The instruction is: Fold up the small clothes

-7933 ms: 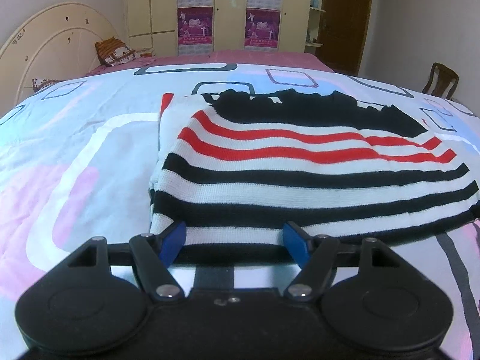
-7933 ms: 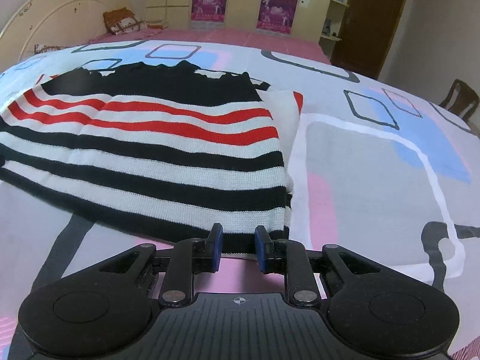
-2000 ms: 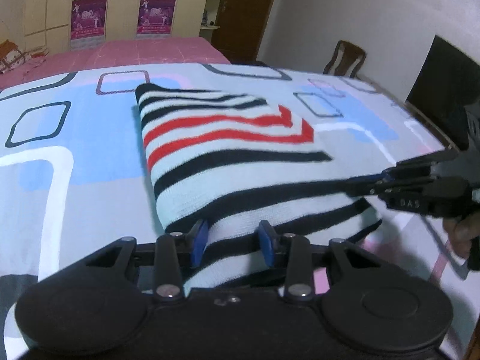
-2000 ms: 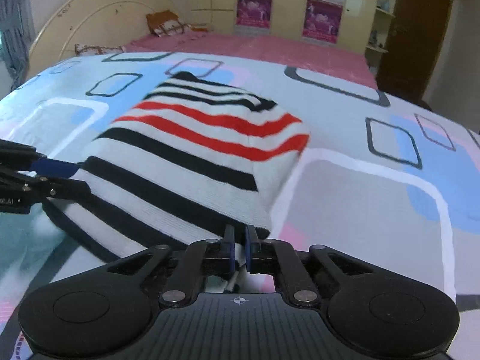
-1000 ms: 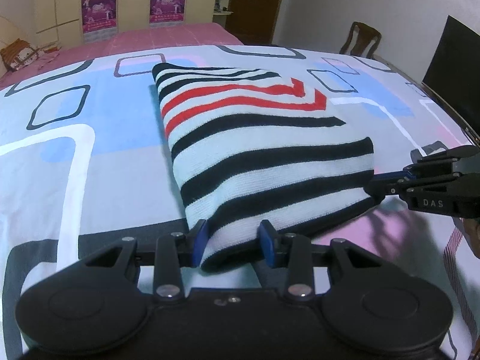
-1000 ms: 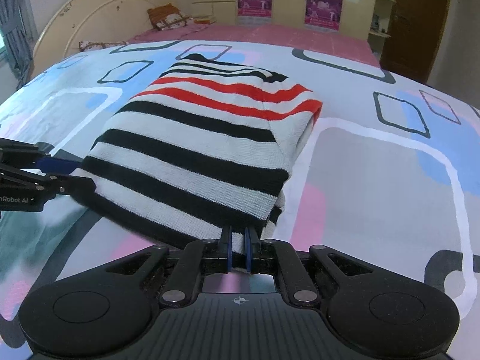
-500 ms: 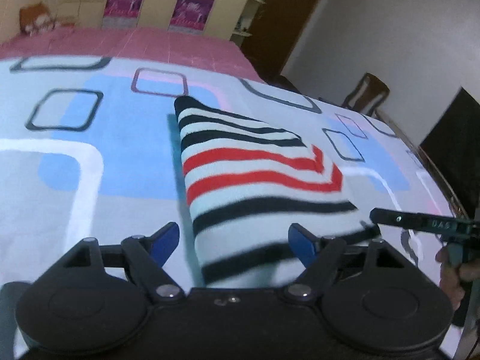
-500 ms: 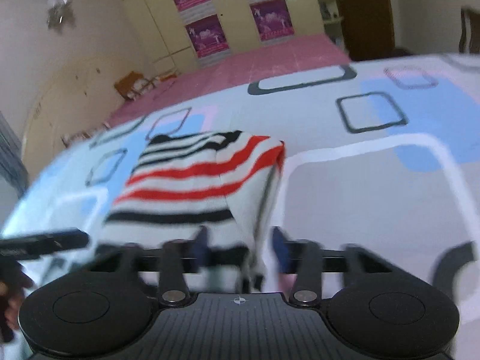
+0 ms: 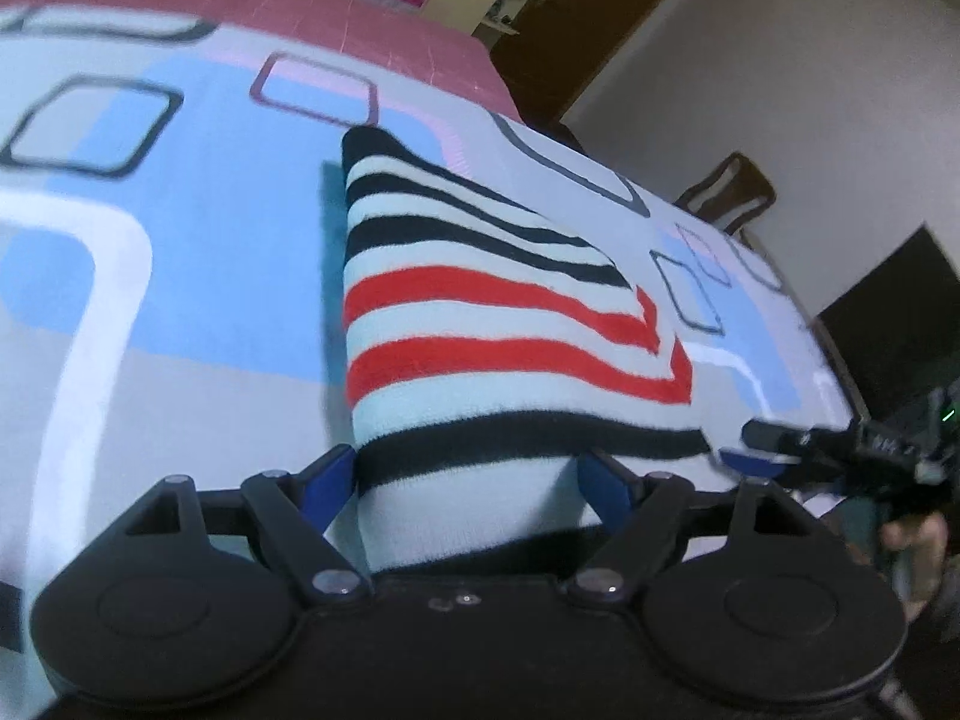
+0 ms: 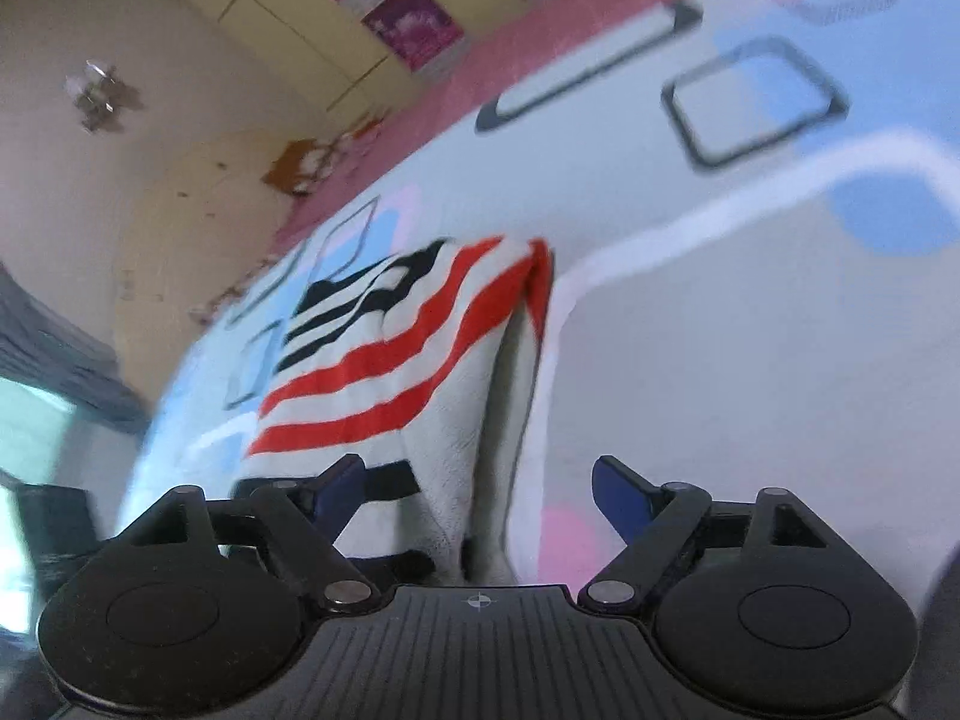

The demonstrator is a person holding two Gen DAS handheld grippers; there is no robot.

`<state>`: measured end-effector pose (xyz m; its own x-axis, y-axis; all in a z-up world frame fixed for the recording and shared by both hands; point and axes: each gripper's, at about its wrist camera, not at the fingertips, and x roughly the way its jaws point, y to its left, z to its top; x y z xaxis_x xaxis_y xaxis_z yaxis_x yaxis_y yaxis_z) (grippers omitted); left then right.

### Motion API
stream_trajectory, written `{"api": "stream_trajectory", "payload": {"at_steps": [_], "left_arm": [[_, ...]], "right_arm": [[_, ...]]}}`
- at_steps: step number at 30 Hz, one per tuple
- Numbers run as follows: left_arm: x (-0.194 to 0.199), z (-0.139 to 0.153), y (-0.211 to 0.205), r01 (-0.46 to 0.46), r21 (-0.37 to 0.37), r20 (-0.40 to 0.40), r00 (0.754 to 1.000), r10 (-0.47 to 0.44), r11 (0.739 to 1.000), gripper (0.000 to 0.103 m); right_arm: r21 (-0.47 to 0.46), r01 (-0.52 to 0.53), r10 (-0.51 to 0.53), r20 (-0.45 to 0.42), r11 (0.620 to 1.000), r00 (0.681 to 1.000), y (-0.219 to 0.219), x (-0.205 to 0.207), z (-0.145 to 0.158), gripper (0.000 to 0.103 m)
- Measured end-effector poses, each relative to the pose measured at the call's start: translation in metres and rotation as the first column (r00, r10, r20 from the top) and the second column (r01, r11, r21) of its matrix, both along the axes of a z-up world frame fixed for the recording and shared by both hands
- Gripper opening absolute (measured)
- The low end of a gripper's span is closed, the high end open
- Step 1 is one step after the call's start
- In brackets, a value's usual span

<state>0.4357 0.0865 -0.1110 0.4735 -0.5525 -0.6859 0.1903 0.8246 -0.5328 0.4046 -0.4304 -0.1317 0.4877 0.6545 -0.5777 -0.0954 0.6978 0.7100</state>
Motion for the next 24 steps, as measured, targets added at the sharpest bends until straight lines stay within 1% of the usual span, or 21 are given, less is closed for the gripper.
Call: {"api": "stream_trajectory", "payload": {"at_steps": [1, 4, 7, 10, 11, 12, 15, 17, 19, 20, 21, 23, 24], "left_arm": [[0.003, -0.003, 0.001, -0.003, -0.021, -0.015, 1.000, 0.002, 1.000, 0.082], [0.010, -0.014, 0.006, -0.011, -0.083, -0.059, 0.998, 0.006, 0.996, 0.082], [0.014, -0.017, 0.007, -0.003, -0.102, -0.069, 0.998, -0.004, 0.995, 0.082], [0.017, -0.017, 0.005, -0.001, -0.107, -0.070, 0.998, -0.006, 0.994, 0.082], [0.019, -0.017, 0.003, -0.002, -0.106, -0.069, 0.998, -0.005, 0.994, 0.082], [0.021, -0.017, 0.002, -0.004, -0.105, -0.070, 0.998, -0.003, 0.994, 0.082], [0.025, -0.016, -0.003, -0.012, -0.090, -0.072, 0.997, 0.006, 0.996, 0.080], [0.025, -0.013, -0.010, -0.007, -0.056, -0.064, 0.998, 0.003, 0.998, 0.079], [0.023, -0.008, -0.019, 0.000, 0.000, -0.040, 0.999, 0.000, 1.000, 0.073], [0.020, -0.004, -0.024, 0.002, 0.036, -0.020, 1.000, -0.001, 0.999, 0.067], [0.018, 0.002, -0.029, 0.004, 0.071, 0.000, 1.000, -0.004, 0.997, 0.060], [0.010, 0.016, -0.043, 0.026, 0.162, 0.063, 0.997, -0.036, 0.986, 0.056], [0.007, 0.021, -0.051, 0.042, 0.212, 0.090, 0.994, -0.062, 0.976, 0.056]], "right_arm": [[0.041, -0.017, 0.018, -0.025, 0.999, 1.000, -0.002, 0.005, -0.007, 0.073], [0.083, -0.047, 0.054, -0.081, 0.995, 0.995, -0.002, 0.017, -0.022, 0.061], [0.116, -0.076, 0.086, -0.090, 0.990, 0.992, -0.002, 0.025, -0.024, 0.061], [0.111, -0.116, 0.126, -0.081, 0.987, 0.989, 0.002, 0.030, -0.025, 0.061], [0.100, -0.128, 0.136, -0.074, 0.987, 0.988, 0.006, 0.032, -0.025, 0.059], [0.087, -0.139, 0.145, -0.072, 0.987, 0.987, 0.010, 0.035, -0.024, 0.052], [0.057, -0.159, 0.162, -0.054, 0.986, 0.985, 0.024, 0.043, -0.025, 0.050], [0.014, -0.171, 0.171, -0.031, 0.985, 0.985, 0.035, 0.043, -0.022, 0.050], [-0.041, -0.177, 0.177, -0.004, 0.983, 0.984, 0.045, 0.040, -0.018, 0.044], [-0.071, -0.175, 0.176, 0.012, 0.982, 0.984, 0.050, 0.038, -0.015, 0.042], [-0.096, -0.173, 0.176, 0.028, 0.980, 0.984, 0.054, 0.035, -0.012, 0.038], [-0.143, -0.161, 0.172, 0.066, 0.977, 0.983, 0.061, 0.027, -0.001, 0.035], [-0.144, -0.153, 0.166, 0.084, 0.978, 0.982, 0.061, 0.022, 0.003, 0.035]]}}
